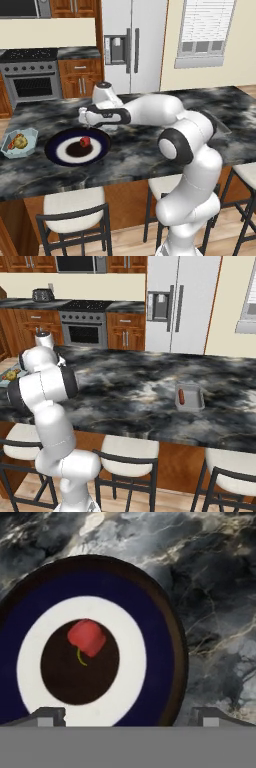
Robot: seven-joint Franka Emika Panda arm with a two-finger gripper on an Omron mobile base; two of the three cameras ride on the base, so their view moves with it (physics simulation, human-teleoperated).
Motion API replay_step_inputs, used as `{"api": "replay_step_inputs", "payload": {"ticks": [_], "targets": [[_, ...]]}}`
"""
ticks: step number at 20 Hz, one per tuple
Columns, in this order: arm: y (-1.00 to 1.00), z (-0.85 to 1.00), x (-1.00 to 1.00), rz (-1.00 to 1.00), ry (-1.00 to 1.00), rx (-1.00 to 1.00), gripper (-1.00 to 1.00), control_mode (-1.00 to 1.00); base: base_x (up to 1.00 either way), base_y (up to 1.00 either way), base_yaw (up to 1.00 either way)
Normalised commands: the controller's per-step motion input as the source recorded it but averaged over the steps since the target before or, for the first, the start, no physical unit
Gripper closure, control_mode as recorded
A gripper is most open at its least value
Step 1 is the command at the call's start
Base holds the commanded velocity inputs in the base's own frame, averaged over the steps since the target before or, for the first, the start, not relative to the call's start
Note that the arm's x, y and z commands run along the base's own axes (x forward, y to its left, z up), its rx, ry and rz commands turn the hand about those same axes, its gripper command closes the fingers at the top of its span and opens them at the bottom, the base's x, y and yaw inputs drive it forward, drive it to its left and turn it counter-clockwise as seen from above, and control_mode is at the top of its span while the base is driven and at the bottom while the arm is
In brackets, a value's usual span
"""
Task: Place one cooked food and one vegetable from the large plate to each tupperware container.
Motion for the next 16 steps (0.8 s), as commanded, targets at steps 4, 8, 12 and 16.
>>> {"api": "replay_step_inputs", "payload": {"ticks": [4, 8, 12, 16], "targets": [[0.25, -0.36, 0.01, 0.00, 0.07, 0.00, -1.00, -1.00, 0.00, 0.00, 0.00], [0.29, -0.39, 0.08, 0.00, 0.06, 0.00, -1.00, -1.00, 0.00, 0.00, 0.00], [0.13, -0.21, 0.41, 0.00, 0.09, 0.00, -1.00, -1.00, 0.00, 0.00, 0.00], [0.01, -0.37, 0.52, 0.00, 0.10, 0.00, -1.00, -1.00, 0.00, 0.00, 0.00]]}}
